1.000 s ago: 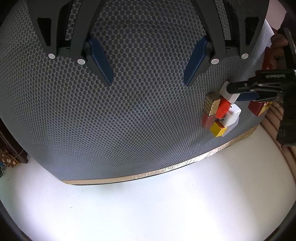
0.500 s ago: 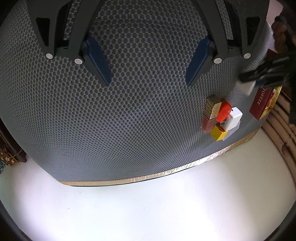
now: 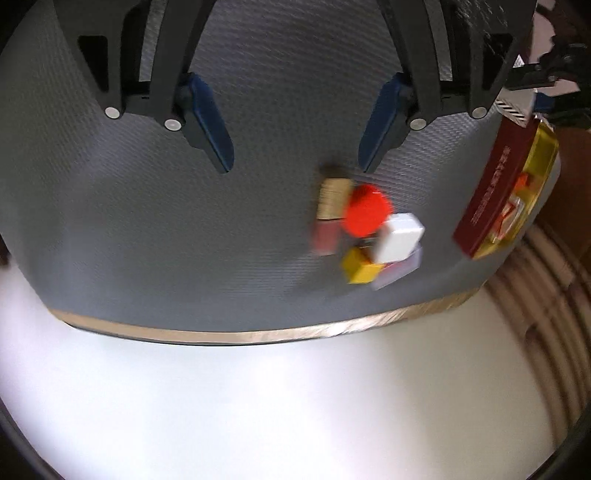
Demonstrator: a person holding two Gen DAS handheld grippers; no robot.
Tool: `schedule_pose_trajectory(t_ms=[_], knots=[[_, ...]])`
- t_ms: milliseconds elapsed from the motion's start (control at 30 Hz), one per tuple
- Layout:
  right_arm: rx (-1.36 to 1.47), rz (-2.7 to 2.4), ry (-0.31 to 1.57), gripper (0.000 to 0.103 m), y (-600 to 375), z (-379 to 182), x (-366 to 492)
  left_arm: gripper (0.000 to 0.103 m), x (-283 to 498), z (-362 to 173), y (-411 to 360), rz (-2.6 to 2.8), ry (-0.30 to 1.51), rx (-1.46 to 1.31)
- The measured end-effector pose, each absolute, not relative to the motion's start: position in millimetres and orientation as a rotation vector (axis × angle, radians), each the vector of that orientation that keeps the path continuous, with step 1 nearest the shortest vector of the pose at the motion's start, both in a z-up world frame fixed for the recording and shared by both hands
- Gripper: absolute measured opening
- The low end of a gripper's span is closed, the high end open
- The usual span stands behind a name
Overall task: Organize rigid objects
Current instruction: 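Lift the white cube with the left gripper while the right gripper grasps the red lipstick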
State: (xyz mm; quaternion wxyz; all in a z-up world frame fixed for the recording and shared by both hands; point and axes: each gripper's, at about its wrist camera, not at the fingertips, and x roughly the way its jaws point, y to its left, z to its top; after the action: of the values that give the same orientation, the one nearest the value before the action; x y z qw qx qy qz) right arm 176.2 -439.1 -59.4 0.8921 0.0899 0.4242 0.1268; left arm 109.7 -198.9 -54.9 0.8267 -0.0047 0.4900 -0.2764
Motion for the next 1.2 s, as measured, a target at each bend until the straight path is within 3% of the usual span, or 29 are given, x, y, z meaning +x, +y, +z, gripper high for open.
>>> schedule_pose_trajectory(t_ms=[267,867,933,1000,1200], knots=[[0.045,0.259,0.962,0.043,-408,-68,210,0.030,100,-30,-169,-0.563,0.995,-0.043],[0.078,0.244,1.026,0.043,-401,-57,263,0.030,101,-27,-148,-0.547,1.023,-0.115],[0.089,0.227,1.058,0.037,-400,-64,273,0.030,101,-27,-149,-0.548,1.024,-0.109],[0.115,0.237,1.096,0.024,-396,-73,282,0.030,100,-26,-148,-0.550,1.019,-0.108],[0.039,0.206,1.105,0.019,-385,-83,282,0.030,102,-19,-141,-0.539,0.998,-0.114]])
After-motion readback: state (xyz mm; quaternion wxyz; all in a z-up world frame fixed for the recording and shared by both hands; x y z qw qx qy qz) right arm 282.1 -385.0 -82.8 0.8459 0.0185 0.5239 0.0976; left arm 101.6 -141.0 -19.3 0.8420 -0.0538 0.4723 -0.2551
